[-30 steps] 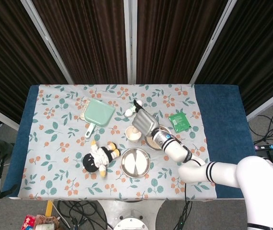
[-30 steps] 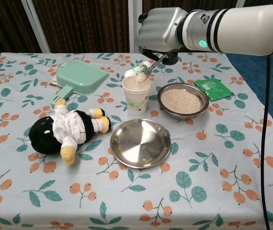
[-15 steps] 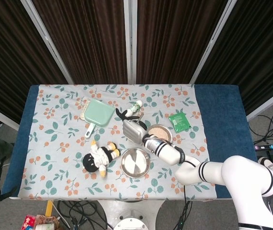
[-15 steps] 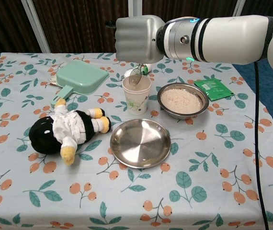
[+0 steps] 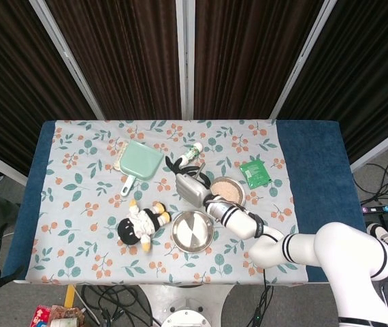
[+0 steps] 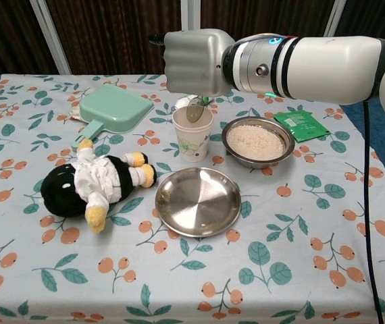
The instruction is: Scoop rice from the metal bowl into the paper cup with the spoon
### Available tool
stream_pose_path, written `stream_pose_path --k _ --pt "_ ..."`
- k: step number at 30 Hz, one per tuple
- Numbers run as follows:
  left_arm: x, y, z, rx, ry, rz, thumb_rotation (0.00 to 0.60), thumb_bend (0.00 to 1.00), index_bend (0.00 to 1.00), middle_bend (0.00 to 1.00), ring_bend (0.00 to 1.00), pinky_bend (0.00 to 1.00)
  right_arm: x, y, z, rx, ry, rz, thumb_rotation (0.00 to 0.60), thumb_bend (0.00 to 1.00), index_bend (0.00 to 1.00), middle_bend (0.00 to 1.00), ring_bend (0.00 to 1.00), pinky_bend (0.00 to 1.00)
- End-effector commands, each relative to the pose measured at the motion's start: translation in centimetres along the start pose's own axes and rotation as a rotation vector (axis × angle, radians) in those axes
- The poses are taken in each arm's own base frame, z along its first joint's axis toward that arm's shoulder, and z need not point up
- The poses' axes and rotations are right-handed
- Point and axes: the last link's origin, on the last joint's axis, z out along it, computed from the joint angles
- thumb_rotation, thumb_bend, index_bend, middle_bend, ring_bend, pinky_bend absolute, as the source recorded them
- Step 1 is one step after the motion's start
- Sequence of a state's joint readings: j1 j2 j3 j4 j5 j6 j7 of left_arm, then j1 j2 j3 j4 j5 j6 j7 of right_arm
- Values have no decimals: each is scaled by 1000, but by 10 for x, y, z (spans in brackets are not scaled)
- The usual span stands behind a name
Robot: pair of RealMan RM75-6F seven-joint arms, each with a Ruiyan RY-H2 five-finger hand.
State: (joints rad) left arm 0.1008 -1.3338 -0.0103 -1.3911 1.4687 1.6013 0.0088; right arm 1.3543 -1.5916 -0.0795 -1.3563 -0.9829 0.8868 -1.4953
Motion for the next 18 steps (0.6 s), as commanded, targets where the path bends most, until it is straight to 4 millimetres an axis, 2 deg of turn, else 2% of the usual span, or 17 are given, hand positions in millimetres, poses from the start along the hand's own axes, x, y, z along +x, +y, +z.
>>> stream_pose_path --k 1,5,11,14,18 --pt "1 0 1 -1 0 0 600 108 145 126 60 68 1 6 -3 -33 -1 52 600 407 688 627 252 0" --pt "4 1 4 -9 7 6 600 108 146 126 60 68 0 14 -14 -105 1 210 600 407 688 627 252 0" --pt "9 3 8 -18 19 15 600 109 146 126 60 68 -4 18 -50 -194 34 583 600 395 688 627 252 0" --pt "10 5 9 -23 22 18 600 109 146 126 60 68 -7 8 -70 -199 42 779 600 385 687 626 252 0" --pt "12 8 10 -31 24 21 600 109 146 126 60 68 -6 -20 -88 -142 33 974 600 379 683 620 252 0"
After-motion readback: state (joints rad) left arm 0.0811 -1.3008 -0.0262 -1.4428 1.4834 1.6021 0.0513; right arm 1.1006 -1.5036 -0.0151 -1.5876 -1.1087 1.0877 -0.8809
